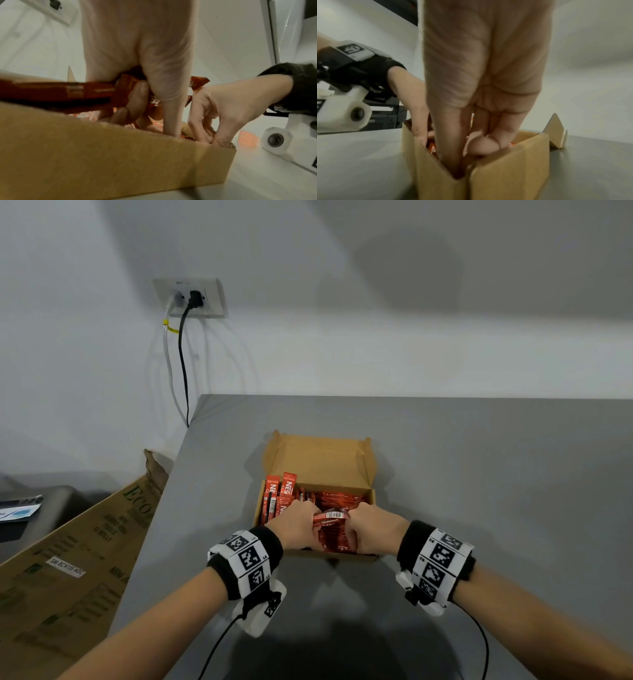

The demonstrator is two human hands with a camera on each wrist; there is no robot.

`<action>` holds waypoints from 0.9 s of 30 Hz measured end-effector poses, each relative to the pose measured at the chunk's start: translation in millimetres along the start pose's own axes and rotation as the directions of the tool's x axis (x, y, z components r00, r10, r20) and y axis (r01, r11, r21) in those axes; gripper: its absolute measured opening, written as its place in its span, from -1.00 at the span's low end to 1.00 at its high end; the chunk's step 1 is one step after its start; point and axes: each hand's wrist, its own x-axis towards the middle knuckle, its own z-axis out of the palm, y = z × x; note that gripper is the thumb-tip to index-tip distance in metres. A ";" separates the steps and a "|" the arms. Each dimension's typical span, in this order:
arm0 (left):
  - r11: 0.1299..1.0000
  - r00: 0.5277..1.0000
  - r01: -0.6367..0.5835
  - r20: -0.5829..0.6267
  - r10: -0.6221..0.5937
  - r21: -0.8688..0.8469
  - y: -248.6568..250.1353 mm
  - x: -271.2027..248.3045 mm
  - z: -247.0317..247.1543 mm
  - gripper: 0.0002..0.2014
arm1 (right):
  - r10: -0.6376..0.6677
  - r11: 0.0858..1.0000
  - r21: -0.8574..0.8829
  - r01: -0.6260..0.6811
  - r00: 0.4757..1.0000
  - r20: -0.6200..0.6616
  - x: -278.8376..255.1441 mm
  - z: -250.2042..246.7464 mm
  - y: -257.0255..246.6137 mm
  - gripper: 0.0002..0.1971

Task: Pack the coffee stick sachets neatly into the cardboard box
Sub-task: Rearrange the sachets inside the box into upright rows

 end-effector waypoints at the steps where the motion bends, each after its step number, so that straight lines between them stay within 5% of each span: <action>1: 1.000 1.000 0.005 -0.001 -0.005 0.007 -0.7 0.2 0.0 -0.69 | -0.002 1.000 -0.003 0.002 1.000 -0.003 0.5 1.8 0.0 -0.82; 6: 0.996 0.999 0.045 0.006 -0.045 -0.080 -7.5 2.2 -3.4 -0.69 | 0.030 0.993 0.111 -0.027 0.999 -0.031 -6.6 -10.7 3.1 -0.90; 12: 0.999 1.000 -0.020 -0.012 0.020 0.029 -2.4 2.2 3.1 -0.68 | 0.057 0.996 -0.068 -0.063 0.995 -0.085 -12.3 -1.7 -3.9 -0.86; 19: 1.000 0.994 0.004 -0.110 -0.007 -0.029 -2.3 2.7 1.9 -0.78 | 0.110 0.988 0.119 -0.096 0.987 -0.120 -12.0 -3.7 2.9 -0.86; 27: 1.000 0.996 0.001 -0.084 -0.002 -0.013 -4.2 1.0 6.1 -0.71 | 0.069 0.997 0.050 -0.063 0.990 -0.125 -13.7 0.1 0.4 -0.93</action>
